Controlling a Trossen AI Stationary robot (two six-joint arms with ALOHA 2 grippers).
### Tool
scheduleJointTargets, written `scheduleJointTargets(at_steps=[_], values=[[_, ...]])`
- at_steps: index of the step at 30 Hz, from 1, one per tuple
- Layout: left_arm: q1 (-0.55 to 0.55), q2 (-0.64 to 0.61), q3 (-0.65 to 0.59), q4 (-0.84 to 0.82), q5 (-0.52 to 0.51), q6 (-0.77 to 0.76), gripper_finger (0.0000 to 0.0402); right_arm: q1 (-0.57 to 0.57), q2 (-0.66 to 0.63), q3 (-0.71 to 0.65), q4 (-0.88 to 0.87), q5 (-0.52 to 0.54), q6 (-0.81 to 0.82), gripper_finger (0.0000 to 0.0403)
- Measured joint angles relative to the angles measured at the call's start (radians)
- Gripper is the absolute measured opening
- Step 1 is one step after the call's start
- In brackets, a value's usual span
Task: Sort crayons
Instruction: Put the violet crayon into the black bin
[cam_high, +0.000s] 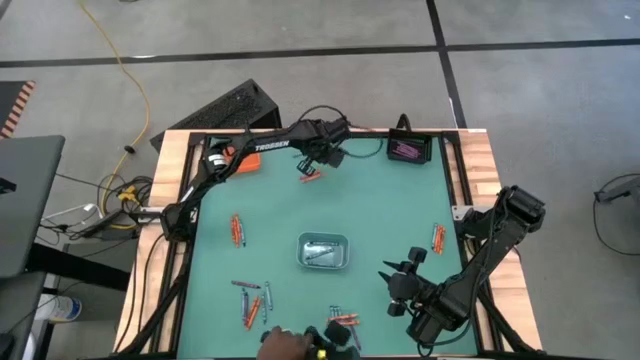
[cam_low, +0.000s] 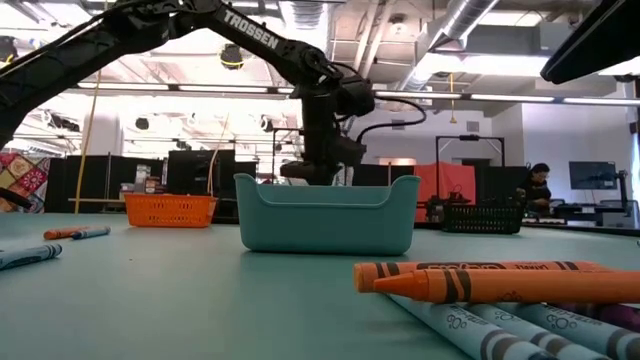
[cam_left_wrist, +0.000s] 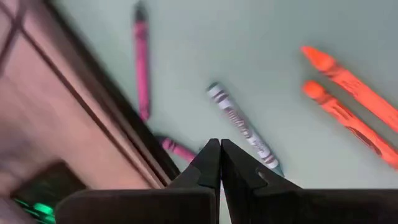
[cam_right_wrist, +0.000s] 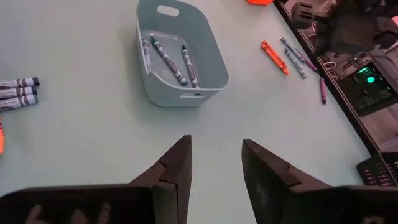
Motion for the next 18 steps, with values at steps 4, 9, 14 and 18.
scheduleJointTargets(at_steps=[4,9,14,18], values=[[0.075,0.000,0.007,-0.005,0.093,-0.233,0.0015,0.000,0.000,0.000,0.001,0.000,0.000,0.0140],[0.133,0.002,0.007,-0.019,0.324,-0.328,0.0066,0.000,0.000,0.000,0.000,-0.001,-0.004,0.0140],[0.129,0.028,0.008,-0.046,0.356,-0.311,0.0096,0.000,0.000,0.000,0.000,0.000,-0.003,0.0140],[0.124,0.039,-0.002,-0.025,0.352,-0.302,0.0098,-0.002,0.000,0.000,-0.007,0.007,-0.003,0.0140]])
